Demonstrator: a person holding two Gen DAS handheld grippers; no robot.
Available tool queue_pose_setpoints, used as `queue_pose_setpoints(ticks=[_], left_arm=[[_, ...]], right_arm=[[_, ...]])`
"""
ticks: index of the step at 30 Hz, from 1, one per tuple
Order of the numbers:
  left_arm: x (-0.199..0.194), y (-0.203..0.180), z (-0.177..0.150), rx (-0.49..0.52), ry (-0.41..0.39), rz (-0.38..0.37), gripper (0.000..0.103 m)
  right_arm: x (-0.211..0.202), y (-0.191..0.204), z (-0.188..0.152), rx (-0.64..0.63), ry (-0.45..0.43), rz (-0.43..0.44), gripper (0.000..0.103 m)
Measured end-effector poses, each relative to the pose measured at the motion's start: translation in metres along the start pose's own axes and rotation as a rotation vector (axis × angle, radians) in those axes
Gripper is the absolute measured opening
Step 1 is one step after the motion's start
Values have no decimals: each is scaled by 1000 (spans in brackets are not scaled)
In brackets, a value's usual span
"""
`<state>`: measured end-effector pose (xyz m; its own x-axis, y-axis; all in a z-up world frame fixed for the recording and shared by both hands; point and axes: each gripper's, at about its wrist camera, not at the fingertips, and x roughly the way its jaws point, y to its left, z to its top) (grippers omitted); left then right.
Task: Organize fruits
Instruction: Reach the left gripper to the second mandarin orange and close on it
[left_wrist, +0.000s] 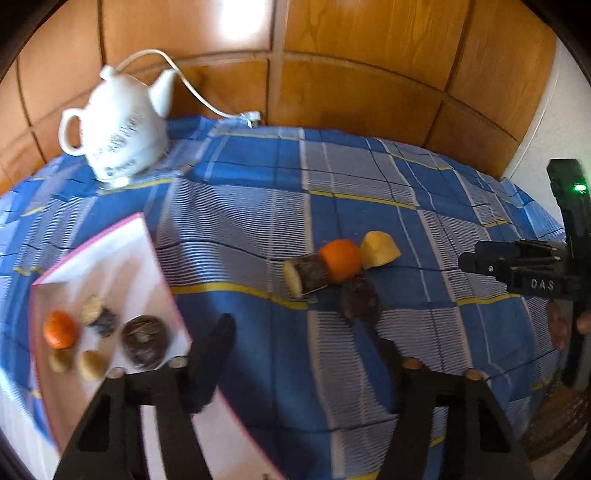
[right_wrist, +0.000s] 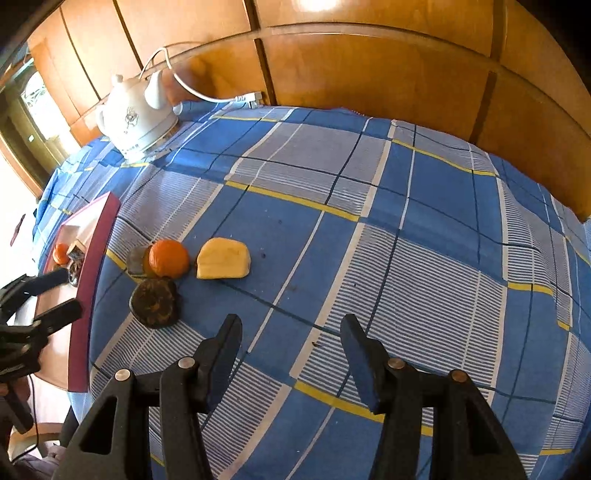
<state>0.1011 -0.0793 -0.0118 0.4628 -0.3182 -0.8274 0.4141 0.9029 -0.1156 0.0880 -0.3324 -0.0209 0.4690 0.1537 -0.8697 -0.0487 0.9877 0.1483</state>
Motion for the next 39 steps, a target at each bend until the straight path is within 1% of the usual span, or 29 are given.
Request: queue_pose_setpoints(ticks=[2, 3, 5, 7, 10, 13, 16, 19, 20, 21, 22, 23, 26, 28, 31, 33, 36, 39], left_arm=[[9, -2, 6, -15, 21, -18, 54], [13, -3, 11, -30, 32, -34, 54], [18, -7, 17, -22, 35, -33, 54], [23, -16, 25, 31, 32, -21, 54], [33, -31, 40, 126, 54, -33, 56], [46, -45, 51, 215, 80, -24, 61], [65, -54, 59, 266, 127, -26, 61], [87, -56, 64, 271, 170, -17, 61], [92, -55, 65, 263, 189, -13, 58], [99, -53, 66, 251, 205, -13, 47], [105, -51, 67, 242, 214, -14, 40], [107, -49, 66, 231, 216, -23, 41], [101, -44, 65, 193, 172, -46, 39], [88, -36, 65, 144, 121, -70, 39], [59, -22, 66, 48, 31, -131, 39], [38, -16, 64, 28, -34, -138, 40], [18, -10, 60, 0, -78, -143, 40], [-1, -3, 43, -17, -99, -143, 40]], right_arm=[[-1, -1, 1, 4, -3, -1, 56], [-1, -2, 1, 7, -4, -5, 56], [-2, -3, 2, 13, -7, -4, 56], [-4, -3, 3, 18, -14, 5, 56], [-4, -3, 3, 20, -14, 8, 56], [-5, -1, 3, 18, -14, 7, 56], [-5, 0, 3, 14, -16, 9, 56], [-6, 2, 3, 12, -18, 8, 56], [-6, 2, 3, 13, -19, 8, 56], [-6, 2, 3, 13, -19, 8, 56], [-6, 1, 4, 14, -20, 7, 56], [-6, 1, 4, 16, -21, 5, 56], [-6, -1, 5, 18, -28, 1, 56], [-6, -2, 5, 23, -31, -6, 56], [-5, -3, 5, 25, -23, -17, 56], [-2, -4, 4, 26, -15, -21, 56], [0, -4, 3, 24, -5, -24, 56], [5, -1, 0, 9, 22, -17, 56]])
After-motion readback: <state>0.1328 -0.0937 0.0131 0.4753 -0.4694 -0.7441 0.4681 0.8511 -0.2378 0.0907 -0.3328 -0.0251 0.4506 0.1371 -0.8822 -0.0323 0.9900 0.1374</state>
